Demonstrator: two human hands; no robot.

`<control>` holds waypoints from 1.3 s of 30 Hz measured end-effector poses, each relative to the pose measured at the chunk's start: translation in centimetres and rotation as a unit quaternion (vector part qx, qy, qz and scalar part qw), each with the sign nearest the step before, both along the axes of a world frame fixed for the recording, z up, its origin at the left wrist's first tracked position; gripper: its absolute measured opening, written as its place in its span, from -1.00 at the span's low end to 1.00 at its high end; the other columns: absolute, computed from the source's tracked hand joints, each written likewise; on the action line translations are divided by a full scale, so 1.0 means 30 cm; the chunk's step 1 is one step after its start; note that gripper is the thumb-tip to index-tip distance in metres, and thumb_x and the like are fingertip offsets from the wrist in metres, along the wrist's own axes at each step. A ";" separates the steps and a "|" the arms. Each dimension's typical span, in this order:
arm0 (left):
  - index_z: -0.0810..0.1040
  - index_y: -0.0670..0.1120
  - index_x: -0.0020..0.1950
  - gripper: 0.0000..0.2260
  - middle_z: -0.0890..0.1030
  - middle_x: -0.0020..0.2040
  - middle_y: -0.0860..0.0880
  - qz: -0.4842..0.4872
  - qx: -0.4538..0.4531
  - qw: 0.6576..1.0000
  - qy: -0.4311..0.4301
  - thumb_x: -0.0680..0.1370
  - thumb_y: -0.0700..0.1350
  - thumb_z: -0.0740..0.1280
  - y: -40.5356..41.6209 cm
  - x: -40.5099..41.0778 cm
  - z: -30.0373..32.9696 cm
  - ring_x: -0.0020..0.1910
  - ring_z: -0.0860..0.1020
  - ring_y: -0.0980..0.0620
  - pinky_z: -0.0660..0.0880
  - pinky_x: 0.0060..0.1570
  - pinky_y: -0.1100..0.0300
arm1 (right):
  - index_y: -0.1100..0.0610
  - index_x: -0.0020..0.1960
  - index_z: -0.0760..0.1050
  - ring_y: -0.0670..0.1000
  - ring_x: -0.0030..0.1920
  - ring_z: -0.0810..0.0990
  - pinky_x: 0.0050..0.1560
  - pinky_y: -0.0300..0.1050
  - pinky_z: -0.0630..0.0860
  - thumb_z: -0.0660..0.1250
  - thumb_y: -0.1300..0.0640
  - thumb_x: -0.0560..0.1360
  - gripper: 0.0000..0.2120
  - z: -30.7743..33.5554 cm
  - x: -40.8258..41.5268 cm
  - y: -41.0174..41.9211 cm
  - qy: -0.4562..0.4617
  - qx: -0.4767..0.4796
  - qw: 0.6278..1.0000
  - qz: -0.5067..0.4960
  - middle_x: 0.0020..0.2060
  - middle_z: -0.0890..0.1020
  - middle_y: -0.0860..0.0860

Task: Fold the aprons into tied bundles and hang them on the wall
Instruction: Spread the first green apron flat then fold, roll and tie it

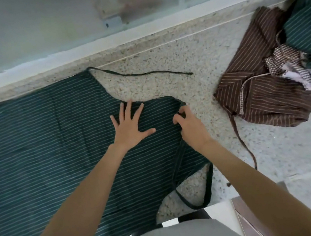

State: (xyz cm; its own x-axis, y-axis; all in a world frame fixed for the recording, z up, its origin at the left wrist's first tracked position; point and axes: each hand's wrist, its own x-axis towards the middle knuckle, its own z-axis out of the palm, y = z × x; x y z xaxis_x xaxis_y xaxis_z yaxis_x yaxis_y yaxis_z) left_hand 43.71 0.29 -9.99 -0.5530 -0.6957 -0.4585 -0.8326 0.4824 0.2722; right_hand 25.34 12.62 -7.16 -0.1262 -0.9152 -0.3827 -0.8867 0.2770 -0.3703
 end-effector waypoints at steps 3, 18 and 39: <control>-0.11 0.19 0.52 -0.10 -0.32 0.52 0.05 0.006 0.002 1.000 0.014 0.34 0.43 0.26 0.007 -0.007 -0.014 0.47 -0.37 -0.08 -0.33 0.32 -0.33 | 0.22 0.15 0.46 0.17 0.11 0.46 0.05 0.00 0.45 0.26 0.33 0.49 -0.76 0.030 -0.139 0.005 0.099 -0.054 0.993 0.029 0.29 0.35 0.17; 0.37 0.00 0.38 -0.54 0.34 0.40 -0.02 -0.018 -0.130 0.984 0.122 0.50 0.05 0.32 0.230 -0.105 0.043 0.39 0.23 -0.05 0.05 0.39 -0.07 | 0.06 0.05 0.58 0.07 0.01 0.50 0.03 0.01 0.47 0.20 -0.09 0.51 -0.70 0.033 -0.073 0.226 -0.016 -0.183 0.976 0.117 -0.06 0.59 0.01; -0.07 0.12 0.53 -0.16 -0.23 0.54 -0.03 -0.099 0.005 0.994 0.040 0.40 0.35 0.28 0.441 -0.062 -0.013 0.50 -0.26 -0.01 -0.28 0.42 -0.12 | 0.25 0.25 0.44 0.31 0.26 0.31 0.23 0.18 0.37 0.29 0.29 0.48 -0.66 -0.037 -0.311 0.599 0.065 -0.102 0.942 -0.314 0.33 0.31 0.28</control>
